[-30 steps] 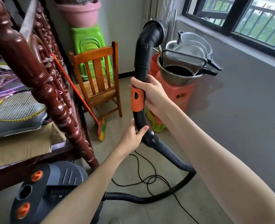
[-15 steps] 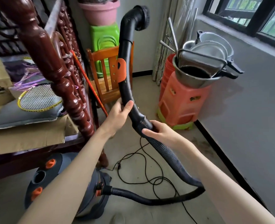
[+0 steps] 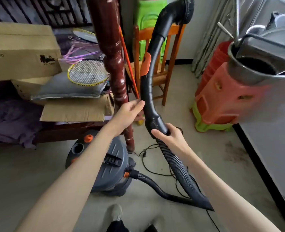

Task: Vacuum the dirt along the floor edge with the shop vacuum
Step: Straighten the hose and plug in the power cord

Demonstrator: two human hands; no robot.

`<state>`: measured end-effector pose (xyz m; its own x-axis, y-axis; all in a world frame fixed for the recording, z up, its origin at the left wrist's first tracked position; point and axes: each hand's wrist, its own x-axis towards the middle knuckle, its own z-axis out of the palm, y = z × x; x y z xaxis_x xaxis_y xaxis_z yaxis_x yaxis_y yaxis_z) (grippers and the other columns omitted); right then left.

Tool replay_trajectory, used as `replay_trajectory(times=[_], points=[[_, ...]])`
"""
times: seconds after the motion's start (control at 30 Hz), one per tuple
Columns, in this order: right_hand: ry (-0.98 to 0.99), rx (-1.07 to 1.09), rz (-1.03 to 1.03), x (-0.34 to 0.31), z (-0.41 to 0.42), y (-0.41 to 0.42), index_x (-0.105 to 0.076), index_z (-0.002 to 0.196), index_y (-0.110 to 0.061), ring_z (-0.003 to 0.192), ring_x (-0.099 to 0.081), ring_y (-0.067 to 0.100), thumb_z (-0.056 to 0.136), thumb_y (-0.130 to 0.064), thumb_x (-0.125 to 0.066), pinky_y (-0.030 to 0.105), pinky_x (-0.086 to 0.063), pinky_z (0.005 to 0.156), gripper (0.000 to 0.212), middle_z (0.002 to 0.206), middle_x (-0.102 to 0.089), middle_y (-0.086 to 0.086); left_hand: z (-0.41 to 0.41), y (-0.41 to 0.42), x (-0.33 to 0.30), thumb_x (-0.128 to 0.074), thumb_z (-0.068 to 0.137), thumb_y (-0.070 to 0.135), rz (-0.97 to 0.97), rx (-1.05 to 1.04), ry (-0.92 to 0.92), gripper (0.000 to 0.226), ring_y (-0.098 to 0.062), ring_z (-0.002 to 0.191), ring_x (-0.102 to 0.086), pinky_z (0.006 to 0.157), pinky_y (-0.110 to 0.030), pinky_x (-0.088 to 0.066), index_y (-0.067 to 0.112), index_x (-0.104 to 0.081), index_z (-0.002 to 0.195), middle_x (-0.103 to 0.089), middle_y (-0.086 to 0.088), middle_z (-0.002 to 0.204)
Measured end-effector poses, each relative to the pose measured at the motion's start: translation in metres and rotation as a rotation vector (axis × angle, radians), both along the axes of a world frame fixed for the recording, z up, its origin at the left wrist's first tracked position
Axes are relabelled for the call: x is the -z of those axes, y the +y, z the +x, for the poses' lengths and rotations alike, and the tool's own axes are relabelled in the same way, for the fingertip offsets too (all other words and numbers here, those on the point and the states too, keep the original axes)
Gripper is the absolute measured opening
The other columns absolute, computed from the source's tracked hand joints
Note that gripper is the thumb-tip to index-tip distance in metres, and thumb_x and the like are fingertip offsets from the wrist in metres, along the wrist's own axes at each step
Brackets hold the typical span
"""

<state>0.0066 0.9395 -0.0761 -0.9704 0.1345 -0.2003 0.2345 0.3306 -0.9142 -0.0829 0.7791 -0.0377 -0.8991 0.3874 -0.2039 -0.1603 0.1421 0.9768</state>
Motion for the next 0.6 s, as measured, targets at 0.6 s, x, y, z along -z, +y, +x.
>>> replay_trajectory(times=[0.6], points=[[-0.267, 0.532, -0.261, 0.147, -0.021, -0.208, -0.059, 0.089, -0.023, 0.076, -0.06, 0.02, 0.084, -0.044, -0.07, 0.044, -0.055, 0.074, 0.024, 0.082, -0.059, 0.001, 0.011, -0.315, 0.24, -0.051, 0.09, -0.011, -0.605, -0.293, -0.301, 0.038, -0.034, 0.11, -0.057, 0.085, -0.02, -0.041, -0.009, -0.051, 0.128, -0.057, -0.028, 0.124]])
